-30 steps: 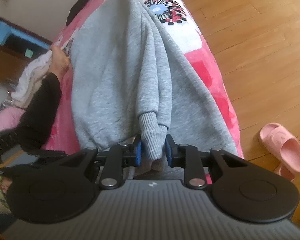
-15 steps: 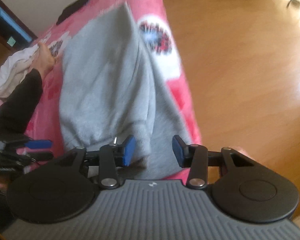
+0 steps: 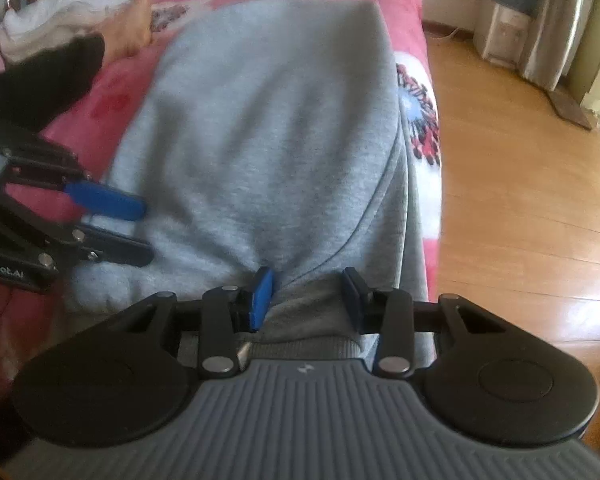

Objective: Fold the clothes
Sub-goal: 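Lower the cuff onto the folded sweatpants and open both grippers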

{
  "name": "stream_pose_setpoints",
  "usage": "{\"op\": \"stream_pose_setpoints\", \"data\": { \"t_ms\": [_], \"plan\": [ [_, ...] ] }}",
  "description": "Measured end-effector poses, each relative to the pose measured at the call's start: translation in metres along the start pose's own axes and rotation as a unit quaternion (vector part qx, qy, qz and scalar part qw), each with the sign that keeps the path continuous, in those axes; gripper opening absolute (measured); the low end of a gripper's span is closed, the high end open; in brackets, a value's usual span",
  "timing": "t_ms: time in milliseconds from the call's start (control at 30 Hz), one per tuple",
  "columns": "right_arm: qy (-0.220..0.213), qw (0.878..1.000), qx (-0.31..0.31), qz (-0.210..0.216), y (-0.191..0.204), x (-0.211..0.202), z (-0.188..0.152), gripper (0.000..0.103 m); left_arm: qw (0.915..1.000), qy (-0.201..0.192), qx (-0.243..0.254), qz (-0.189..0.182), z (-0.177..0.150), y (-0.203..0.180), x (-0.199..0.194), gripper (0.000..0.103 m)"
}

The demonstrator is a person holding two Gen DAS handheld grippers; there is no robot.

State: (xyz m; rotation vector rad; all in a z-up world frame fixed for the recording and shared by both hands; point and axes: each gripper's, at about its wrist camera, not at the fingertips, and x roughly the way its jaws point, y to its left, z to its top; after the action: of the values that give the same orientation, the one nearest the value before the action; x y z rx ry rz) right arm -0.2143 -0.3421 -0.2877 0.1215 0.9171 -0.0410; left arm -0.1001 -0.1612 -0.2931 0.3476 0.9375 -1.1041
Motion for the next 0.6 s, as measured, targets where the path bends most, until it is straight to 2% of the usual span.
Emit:
{"op": "stream_pose_setpoints", "data": {
  "t_ms": [33,100,200,300,367,500,600],
  "plan": [
    [0.0,1.0,0.005,0.005,-0.004,0.005,-0.005,0.038,1.0,0.0,-0.004,-0.005,0.002,0.001,-0.003,0.04],
    [0.021,1.0,0.007,0.007,-0.008,0.003,0.008,0.038,0.9997,-0.001,-0.015,-0.017,0.007,0.006,-0.01,0.041],
    [0.013,1.0,-0.01,-0.005,-0.011,-0.007,0.034,0.038,0.9993,-0.022,-0.019,-0.023,0.025,0.015,-0.026,0.041],
    [-0.039,0.999,-0.032,0.013,-0.018,-0.015,0.078,0.038,0.9979,-0.061,-0.018,-0.014,0.058,0.033,-0.042,0.044],
    [-0.068,0.996,-0.054,0.01,-0.023,-0.008,0.114,0.037,0.9973,-0.071,-0.011,0.018,0.09,0.047,-0.036,0.044],
    [-0.101,0.993,-0.063,0.003,-0.038,0.041,0.183,0.035,0.9899,-0.082,-0.004,0.116,0.148,0.087,0.015,0.043],
    [-0.113,0.992,-0.055,0.018,-0.052,0.084,0.217,0.028,0.9823,-0.073,-0.017,0.172,0.17,0.119,0.049,0.043]
  ]
}}
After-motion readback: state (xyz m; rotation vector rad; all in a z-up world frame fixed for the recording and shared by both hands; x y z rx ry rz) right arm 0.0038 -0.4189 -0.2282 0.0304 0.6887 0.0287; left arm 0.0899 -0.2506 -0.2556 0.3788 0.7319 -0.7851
